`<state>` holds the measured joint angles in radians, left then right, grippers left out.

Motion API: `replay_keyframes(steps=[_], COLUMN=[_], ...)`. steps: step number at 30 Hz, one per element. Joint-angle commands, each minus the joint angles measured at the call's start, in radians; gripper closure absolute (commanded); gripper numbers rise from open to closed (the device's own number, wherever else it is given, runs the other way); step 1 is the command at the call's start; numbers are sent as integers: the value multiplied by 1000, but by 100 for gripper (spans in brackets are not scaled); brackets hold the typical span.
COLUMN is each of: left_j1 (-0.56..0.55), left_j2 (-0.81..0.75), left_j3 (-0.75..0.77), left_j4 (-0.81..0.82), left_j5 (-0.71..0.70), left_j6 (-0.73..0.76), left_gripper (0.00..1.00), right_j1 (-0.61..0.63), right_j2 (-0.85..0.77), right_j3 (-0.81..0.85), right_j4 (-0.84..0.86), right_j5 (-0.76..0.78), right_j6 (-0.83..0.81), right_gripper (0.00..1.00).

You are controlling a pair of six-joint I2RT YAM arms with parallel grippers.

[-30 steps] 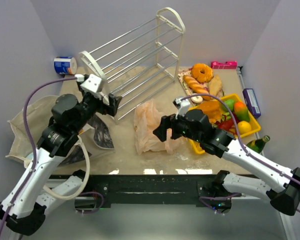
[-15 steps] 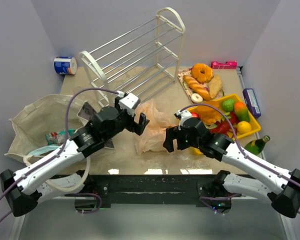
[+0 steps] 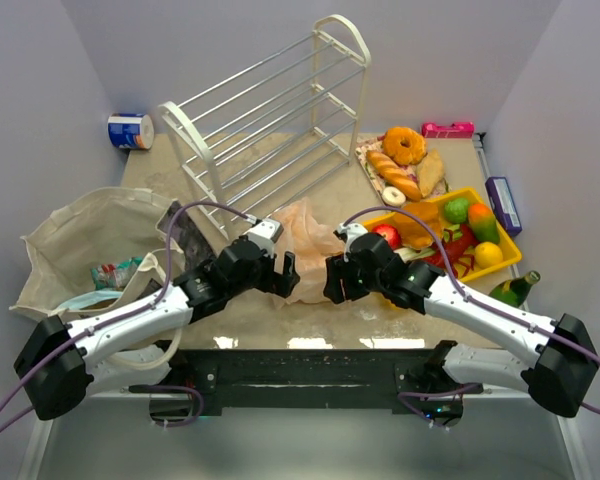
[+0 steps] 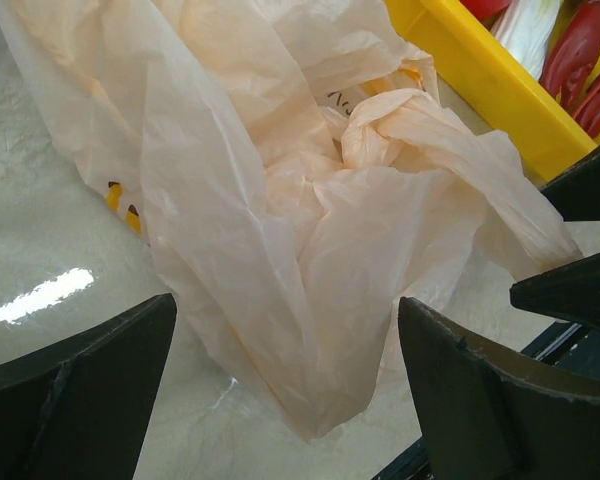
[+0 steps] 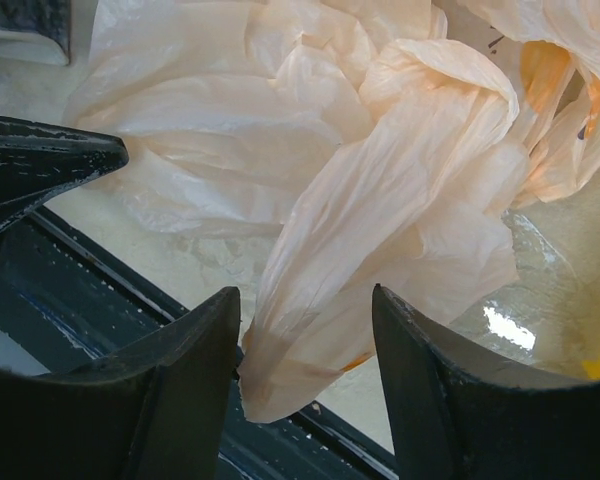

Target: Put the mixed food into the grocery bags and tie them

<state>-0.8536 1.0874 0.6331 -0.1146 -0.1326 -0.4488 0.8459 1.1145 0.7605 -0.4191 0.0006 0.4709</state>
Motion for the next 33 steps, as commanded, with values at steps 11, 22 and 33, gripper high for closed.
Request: replay_keyframes(steps=[11,22,33], left_j1=[-4,21,234], left_j2=[23,-41,-147], left_j3=[-130,-21,-9], left_j4=[253,7,-92], left_j5=[152,-91,-134], left_j6=[-142,-12,32], left_gripper=[27,100,100], right_j1=[-1,-13,-94], right_j2=[-30,-157,-234], right_j3=[-26,281,467], right_j4=[28,-296,-386], right_j5=[-2,487,730], right_j6=[-8,-113,-192], right_gripper=[64,100,100])
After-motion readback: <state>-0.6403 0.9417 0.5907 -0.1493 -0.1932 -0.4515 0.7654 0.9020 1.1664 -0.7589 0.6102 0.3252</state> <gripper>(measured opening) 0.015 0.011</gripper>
